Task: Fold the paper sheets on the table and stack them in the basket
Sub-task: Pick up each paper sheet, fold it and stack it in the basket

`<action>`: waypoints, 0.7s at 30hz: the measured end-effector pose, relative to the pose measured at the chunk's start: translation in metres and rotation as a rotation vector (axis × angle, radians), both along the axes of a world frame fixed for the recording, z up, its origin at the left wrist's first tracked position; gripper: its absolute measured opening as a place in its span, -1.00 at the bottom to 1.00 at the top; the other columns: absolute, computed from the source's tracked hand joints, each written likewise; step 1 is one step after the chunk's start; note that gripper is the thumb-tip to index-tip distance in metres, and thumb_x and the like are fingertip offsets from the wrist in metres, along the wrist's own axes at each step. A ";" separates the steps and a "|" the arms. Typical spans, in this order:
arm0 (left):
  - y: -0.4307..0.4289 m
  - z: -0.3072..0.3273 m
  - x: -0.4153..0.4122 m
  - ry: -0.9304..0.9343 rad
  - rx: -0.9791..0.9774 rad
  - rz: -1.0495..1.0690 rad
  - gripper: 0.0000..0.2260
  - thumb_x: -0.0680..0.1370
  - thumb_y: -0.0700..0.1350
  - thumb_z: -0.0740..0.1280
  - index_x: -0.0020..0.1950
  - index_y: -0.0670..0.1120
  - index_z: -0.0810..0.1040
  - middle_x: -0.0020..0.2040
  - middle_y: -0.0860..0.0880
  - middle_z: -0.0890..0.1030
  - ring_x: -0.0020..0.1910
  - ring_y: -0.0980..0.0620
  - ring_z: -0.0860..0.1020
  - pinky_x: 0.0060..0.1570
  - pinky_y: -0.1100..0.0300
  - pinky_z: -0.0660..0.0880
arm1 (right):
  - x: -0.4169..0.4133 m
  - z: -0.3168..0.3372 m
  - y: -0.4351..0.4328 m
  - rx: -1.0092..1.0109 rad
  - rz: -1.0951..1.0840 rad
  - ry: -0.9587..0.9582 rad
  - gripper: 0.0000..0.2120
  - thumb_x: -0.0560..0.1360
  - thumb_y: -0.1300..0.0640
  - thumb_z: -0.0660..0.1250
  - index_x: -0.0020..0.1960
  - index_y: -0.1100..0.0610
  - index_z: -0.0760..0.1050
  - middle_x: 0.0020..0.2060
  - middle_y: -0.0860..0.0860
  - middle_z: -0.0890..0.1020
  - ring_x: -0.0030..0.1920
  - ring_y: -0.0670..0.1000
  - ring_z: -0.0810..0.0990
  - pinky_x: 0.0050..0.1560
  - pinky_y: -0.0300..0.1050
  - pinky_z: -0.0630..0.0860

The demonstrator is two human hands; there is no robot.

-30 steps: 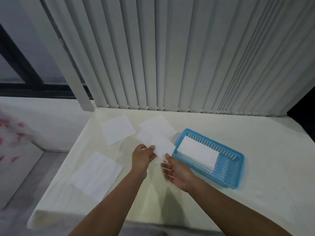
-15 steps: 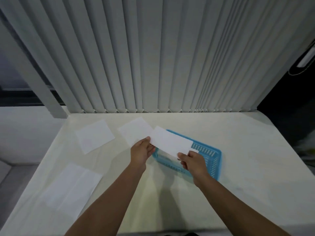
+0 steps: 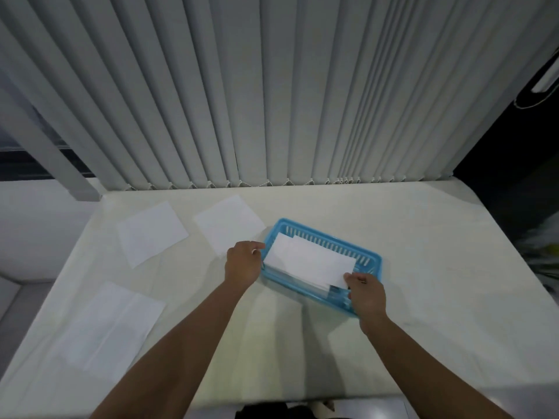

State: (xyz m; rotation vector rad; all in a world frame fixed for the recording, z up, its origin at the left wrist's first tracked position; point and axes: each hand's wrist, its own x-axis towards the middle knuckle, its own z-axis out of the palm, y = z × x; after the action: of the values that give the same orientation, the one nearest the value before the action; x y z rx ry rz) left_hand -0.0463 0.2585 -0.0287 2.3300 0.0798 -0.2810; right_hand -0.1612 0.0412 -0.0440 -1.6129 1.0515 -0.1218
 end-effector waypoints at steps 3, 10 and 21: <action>-0.001 -0.009 0.013 0.001 0.118 -0.082 -0.65 0.57 -0.20 0.11 0.15 0.04 0.63 0.29 -0.08 0.52 0.30 -0.11 0.43 0.28 0.08 0.37 | 0.000 0.003 -0.003 0.028 -0.029 0.000 -0.91 0.48 0.17 0.37 -0.16 0.19 0.60 -0.31 0.06 0.61 -0.23 0.12 0.57 -0.07 0.02 0.52; 0.000 -0.022 0.027 0.071 0.275 -0.298 -0.58 0.59 -0.21 0.04 0.34 0.08 0.49 0.35 -0.13 0.43 0.38 -0.16 0.30 0.34 0.03 0.34 | -0.001 0.010 0.005 0.167 -0.107 -0.025 -0.82 0.48 0.28 0.37 -0.29 0.13 0.56 -0.35 0.05 0.57 -0.38 -0.02 0.45 -0.35 -0.19 0.41; 0.015 -0.036 0.032 0.018 0.204 -0.420 -0.57 0.62 -0.22 0.01 0.40 0.09 0.42 0.36 -0.08 0.40 0.39 -0.16 0.25 0.35 0.12 0.24 | 0.015 0.017 0.020 0.068 -0.045 -0.007 -0.95 0.50 0.23 0.36 -0.09 0.19 0.60 -0.25 0.03 0.60 -0.35 -0.05 0.48 -0.39 -0.27 0.35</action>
State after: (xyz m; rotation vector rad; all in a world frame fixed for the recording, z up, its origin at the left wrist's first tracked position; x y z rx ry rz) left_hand -0.0141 0.2739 -0.0652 2.5319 -0.3935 -0.5214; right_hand -0.1465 0.0610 -0.0267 -1.5268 1.0758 -0.1211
